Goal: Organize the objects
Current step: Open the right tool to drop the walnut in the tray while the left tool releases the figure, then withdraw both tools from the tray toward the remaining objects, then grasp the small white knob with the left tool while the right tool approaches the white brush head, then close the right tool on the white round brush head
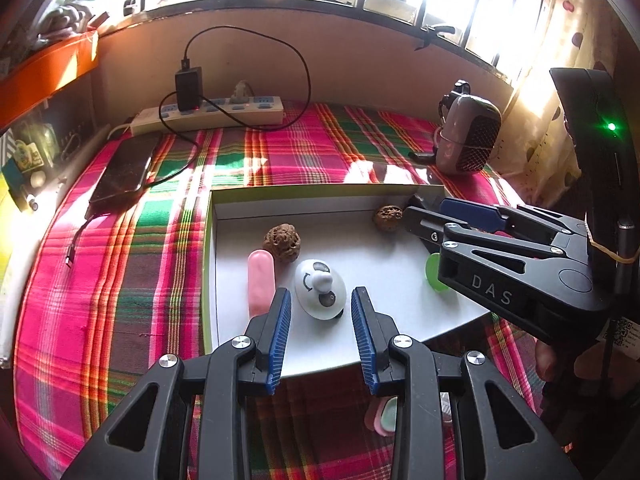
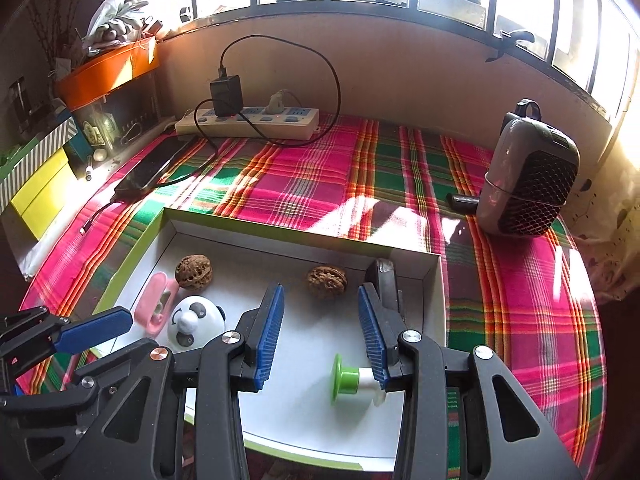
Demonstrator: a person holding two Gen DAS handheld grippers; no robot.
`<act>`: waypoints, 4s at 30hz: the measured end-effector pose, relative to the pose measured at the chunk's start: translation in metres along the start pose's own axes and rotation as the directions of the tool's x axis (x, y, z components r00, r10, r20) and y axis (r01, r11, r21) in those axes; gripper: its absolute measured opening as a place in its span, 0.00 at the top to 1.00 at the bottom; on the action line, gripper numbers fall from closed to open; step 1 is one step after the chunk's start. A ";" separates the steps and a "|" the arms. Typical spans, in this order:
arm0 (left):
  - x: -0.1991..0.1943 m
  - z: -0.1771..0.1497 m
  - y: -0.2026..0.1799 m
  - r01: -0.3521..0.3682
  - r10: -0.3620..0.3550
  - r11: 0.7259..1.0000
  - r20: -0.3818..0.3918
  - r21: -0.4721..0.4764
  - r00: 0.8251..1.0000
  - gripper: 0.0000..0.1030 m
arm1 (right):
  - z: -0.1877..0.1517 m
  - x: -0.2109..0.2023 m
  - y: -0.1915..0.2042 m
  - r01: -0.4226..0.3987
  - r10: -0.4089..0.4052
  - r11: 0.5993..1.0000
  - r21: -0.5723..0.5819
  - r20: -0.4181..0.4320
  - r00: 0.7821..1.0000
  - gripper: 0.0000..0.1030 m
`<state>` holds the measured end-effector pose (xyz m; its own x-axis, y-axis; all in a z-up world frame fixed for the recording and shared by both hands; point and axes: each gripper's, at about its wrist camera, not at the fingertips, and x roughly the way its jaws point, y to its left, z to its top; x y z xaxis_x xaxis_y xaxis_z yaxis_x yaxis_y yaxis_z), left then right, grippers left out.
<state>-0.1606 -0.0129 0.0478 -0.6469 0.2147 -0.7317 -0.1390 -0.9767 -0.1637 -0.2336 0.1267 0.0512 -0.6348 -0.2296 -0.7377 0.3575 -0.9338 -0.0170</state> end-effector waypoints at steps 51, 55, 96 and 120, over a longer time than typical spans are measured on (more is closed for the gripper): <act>-0.019 -0.087 -0.052 0.146 -0.134 0.981 -0.097 0.130 0.986 0.71 | -0.125 -0.088 -0.027 0.046 -0.052 0.987 0.153 0.030 0.998 0.61; -0.016 -0.087 -0.051 0.142 -0.129 0.982 -0.102 0.127 0.986 0.71 | -0.125 -0.088 -0.025 0.050 -0.054 0.988 0.149 0.027 0.998 0.61; -0.027 -0.093 0.008 0.086 -0.084 0.996 -0.065 0.030 0.994 0.77 | -0.107 -0.055 0.044 -0.134 0.133 0.990 -0.052 -0.010 0.991 0.61; -0.025 -0.091 0.009 0.091 -0.089 0.996 -0.063 0.026 0.994 0.77 | -0.110 -0.038 0.049 -0.149 0.146 0.987 -0.058 -0.056 0.988 0.61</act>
<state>-0.0774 -0.0267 0.0050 -0.5833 0.3004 -0.7546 -0.2163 -0.9530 -0.2122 -0.1169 0.1203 0.0038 -0.5365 -0.3478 -0.7689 0.4870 -0.8717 0.0544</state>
